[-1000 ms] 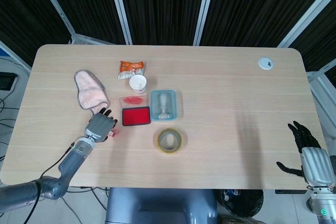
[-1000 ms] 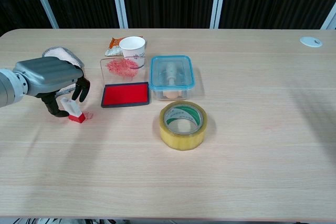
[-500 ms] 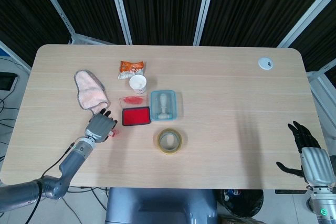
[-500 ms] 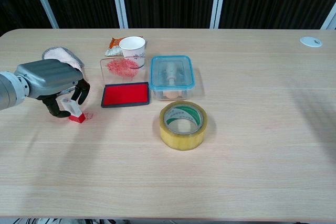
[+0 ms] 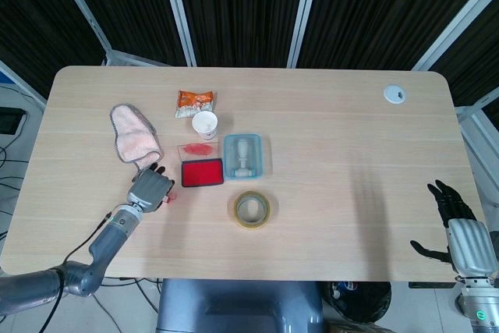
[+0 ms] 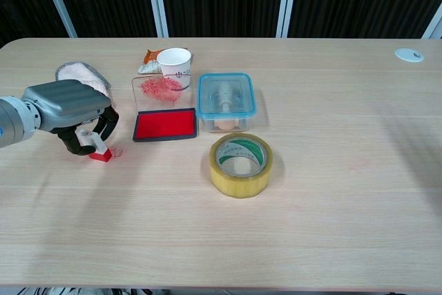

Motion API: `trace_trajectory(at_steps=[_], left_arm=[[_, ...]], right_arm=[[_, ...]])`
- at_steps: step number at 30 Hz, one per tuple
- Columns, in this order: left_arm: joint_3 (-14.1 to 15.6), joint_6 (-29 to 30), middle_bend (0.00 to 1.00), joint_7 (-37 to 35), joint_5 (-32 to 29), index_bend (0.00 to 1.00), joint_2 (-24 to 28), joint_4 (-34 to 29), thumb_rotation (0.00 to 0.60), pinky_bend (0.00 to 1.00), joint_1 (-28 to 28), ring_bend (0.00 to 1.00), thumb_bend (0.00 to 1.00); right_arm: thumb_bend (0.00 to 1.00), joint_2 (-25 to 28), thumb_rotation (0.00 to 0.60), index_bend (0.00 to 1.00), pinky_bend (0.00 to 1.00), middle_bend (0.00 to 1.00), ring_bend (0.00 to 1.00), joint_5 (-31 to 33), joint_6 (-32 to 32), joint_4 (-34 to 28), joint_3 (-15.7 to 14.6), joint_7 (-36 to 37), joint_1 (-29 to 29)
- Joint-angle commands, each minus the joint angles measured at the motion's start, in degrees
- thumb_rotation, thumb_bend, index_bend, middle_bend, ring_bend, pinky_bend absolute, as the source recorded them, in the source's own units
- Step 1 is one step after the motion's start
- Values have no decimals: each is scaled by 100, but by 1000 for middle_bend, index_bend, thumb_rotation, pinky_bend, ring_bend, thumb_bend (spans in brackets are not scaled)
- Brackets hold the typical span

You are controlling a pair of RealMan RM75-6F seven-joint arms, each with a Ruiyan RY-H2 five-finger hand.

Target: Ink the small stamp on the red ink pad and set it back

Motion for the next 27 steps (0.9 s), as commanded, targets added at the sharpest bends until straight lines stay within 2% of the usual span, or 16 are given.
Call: trace_trajectory(at_steps=[1, 2, 4, 9, 19, 27], left_arm=[[4, 29, 562, -4, 5, 562, -11, 8, 600, 395, 2, 350, 333], [4, 48, 572, -13, 15, 571, -19, 11, 600, 458, 5, 383, 356], [8, 79, 591, -25, 34, 589, -32, 16, 600, 525, 13, 423, 396], [3, 209, 662, -79, 123, 655, -56, 18, 600, 609, 41, 512, 458], [-139, 469, 690, -331, 216, 682, -66, -81, 600, 633, 96, 539, 480], [-555, 536, 698, -686, -173, 689, -237, -205, 600, 640, 71, 548, 482]], right_arm=[[140, -1, 600, 0, 185, 0, 0, -2, 1, 1, -2, 0, -1], [140, -2, 600, 0, 185, 0, 0, 0, 1, 0, -2, 0, -2], [142, -2, 600, 0, 185, 0, 0, 1, 4, 0, 0, 0, -2], [142, -3, 600, 0, 185, 0, 0, -3, 6, -1, -2, -3, -4], [144, 5, 600, 0, 185, 0, 0, -11, 10, -12, -5, 17, -6], [144, 11, 600, 0, 185, 0, 0, -10, 5, -11, -4, 43, -5]])
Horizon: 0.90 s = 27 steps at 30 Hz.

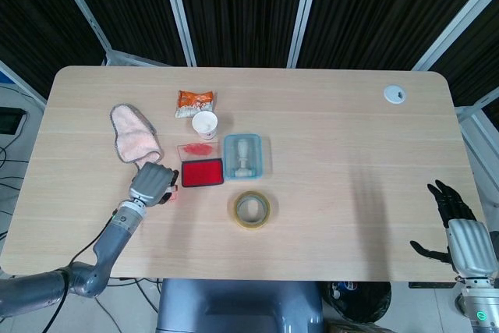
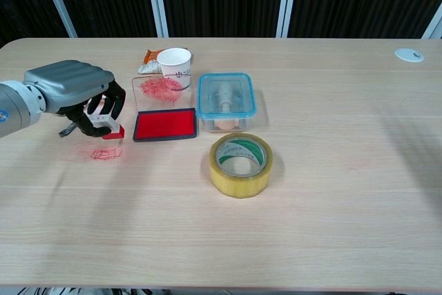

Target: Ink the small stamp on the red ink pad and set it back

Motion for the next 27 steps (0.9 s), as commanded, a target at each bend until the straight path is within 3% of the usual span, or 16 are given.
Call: trace_trajectory(at_steps=[1, 10, 27], left_arm=[[-218, -18, 699, -111, -265, 689, -113, -47, 600, 640, -51, 549, 484], [-566, -367, 704, 45, -784, 694, -321, 149, 600, 642, -467, 555, 490], [-579, -1257, 707, 9, -1226, 700, -236, 683, 600, 642, -1069, 559, 490]], right_arm=[[144, 0, 600, 0, 185, 0, 0, 1, 0, 1, 1, 4, 0], [144, 15, 600, 0, 185, 0, 0, 30, -27, -18, 4, 35, 3], [144, 54, 600, 0, 185, 0, 0, 62, -82, -57, -2, 116, 9]])
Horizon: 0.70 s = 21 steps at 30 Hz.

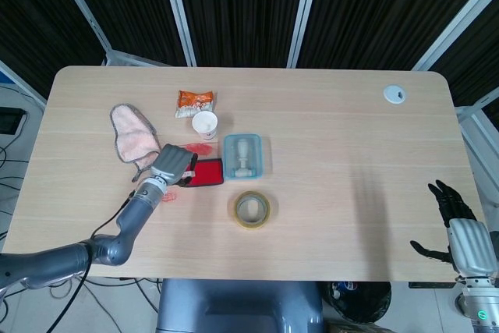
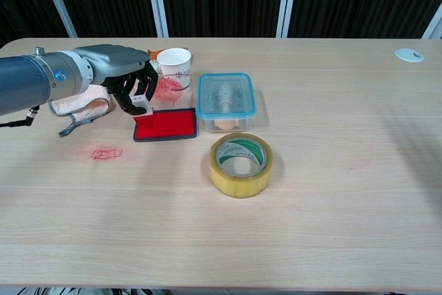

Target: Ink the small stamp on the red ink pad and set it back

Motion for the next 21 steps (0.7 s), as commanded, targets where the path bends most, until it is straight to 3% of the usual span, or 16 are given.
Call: trace_trajectory(at_steps=[1, 21], left_arm=[[39, -81, 707, -52, -43, 700, -21, 89, 600, 642, -50, 559, 490], [144, -477, 707, -563, 70, 702, -313, 630, 600, 642, -278, 559, 490]], right_arm=[[145, 2, 600, 0, 185, 0, 0, 0, -4, -6, -2, -1, 0], [145, 20, 600, 0, 185, 0, 0, 46, -41, -31, 6, 21, 5]])
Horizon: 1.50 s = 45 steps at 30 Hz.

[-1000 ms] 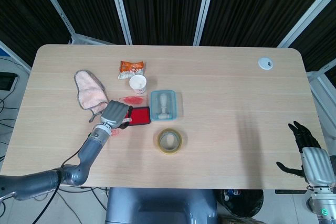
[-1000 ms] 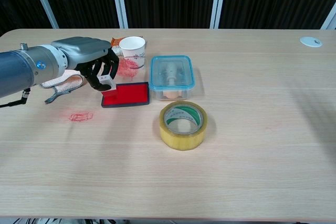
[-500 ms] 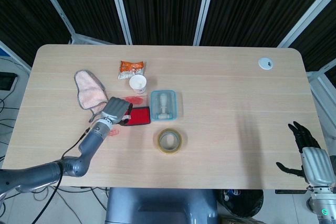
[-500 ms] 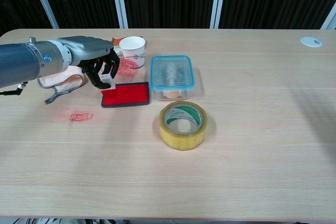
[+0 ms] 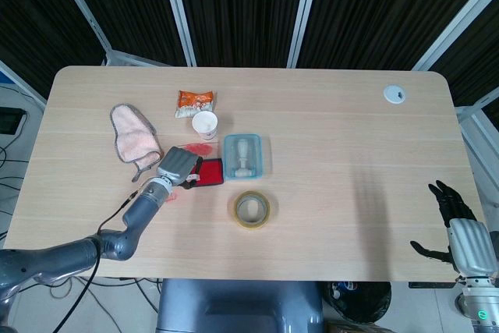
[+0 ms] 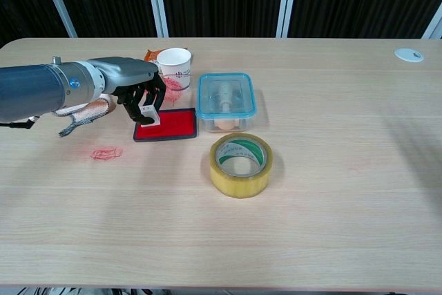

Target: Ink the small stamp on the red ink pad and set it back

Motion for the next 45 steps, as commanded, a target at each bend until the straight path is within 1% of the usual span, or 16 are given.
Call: trace_trajectory(at_steps=[1, 17, 32, 38, 45], left_arm=[[8, -52, 708, -83, 36, 702, -33, 79, 600, 642, -38, 559, 490], [97, -270, 708, -361, 101, 703, -109, 414, 600, 642, -153, 559, 490], [233, -201, 714, -359, 162, 709, -253, 705, 600, 642, -178, 559, 489], [219, -138, 714, -413, 216, 709, -231, 669, 600, 642, -178, 560, 490], [170, -77, 714, -455, 262, 709, -83, 450, 600, 642, -195, 560, 489]], right_arm=[[145, 2, 600, 0, 185, 0, 0, 4, -6, -1, 0, 2, 1], [146, -5, 600, 0, 185, 0, 0, 38, -29, -17, 6, -17, 5], [148, -13, 600, 0, 185, 0, 0, 46, -26, -23, 10, -7, 1], [147, -15, 600, 0, 185, 0, 0, 47, -22, -29, 11, -9, -2], [147, -19, 600, 0, 185, 0, 0, 37, -8, -31, 10, -30, -7]])
